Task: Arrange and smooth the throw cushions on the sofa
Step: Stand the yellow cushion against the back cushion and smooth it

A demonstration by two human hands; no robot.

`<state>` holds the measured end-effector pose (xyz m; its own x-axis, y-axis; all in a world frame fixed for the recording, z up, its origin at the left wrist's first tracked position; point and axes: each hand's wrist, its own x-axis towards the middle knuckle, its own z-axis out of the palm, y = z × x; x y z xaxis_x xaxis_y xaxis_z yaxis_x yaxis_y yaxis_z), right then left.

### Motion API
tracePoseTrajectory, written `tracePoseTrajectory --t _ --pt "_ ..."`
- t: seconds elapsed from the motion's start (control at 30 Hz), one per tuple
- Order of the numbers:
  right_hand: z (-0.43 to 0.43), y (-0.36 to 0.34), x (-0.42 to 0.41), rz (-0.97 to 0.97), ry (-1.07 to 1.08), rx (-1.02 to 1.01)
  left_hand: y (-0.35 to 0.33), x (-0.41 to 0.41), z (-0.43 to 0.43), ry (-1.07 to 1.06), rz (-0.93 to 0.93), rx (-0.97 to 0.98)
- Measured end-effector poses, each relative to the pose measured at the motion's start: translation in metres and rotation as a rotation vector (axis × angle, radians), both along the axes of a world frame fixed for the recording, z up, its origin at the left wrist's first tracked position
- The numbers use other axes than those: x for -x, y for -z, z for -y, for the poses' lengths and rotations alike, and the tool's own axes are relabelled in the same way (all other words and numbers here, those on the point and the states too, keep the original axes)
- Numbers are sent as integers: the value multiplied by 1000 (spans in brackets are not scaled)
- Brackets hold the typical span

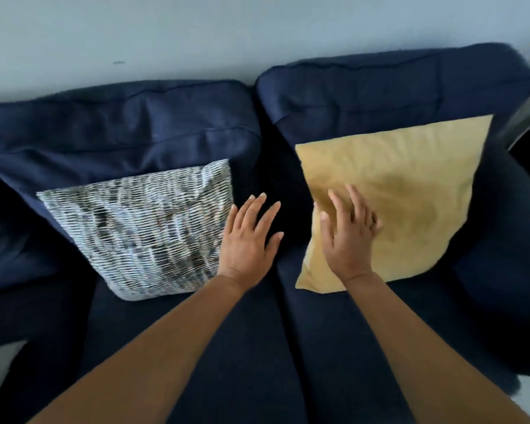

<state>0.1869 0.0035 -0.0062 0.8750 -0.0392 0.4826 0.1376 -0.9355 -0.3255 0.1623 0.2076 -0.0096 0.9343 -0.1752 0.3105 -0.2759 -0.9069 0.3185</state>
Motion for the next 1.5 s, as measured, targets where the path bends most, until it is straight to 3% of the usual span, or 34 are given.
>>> tracePoseTrajectory --t 0.17,0.37,0.5,0.7,0.77,0.93,1.17,1.3,1.4,1.5 --pt "105 -12 -24 38 13 -131 -11 -29 107 -93 18 157" --pt "235 -21 -85 -207 193 -296 -22 -85 186 -484 -133 514" --pt "283 -18 -130 -431 327 -619 -27 -110 200 -754 -219 789" --pt "293 -20 -171 -606 315 -1116 -31 -126 206 -857 -134 1150" --pt "287 -23 -180 -554 310 -1139 -39 -130 209 -865 -23 1188" --pt "279 -33 -184 -217 231 -1174 -52 -135 203 -852 286 1217" --pt "286 -11 -177 -320 284 -965 -22 -133 204 -947 76 1080" --pt "288 -27 -175 -53 280 -596 -32 -132 215 -1085 222 725" --pt "269 -42 -162 272 -41 -326 -36 -120 256 -852 385 478" --pt "238 -28 -141 277 -415 -80 -15 -110 302 -581 376 281"
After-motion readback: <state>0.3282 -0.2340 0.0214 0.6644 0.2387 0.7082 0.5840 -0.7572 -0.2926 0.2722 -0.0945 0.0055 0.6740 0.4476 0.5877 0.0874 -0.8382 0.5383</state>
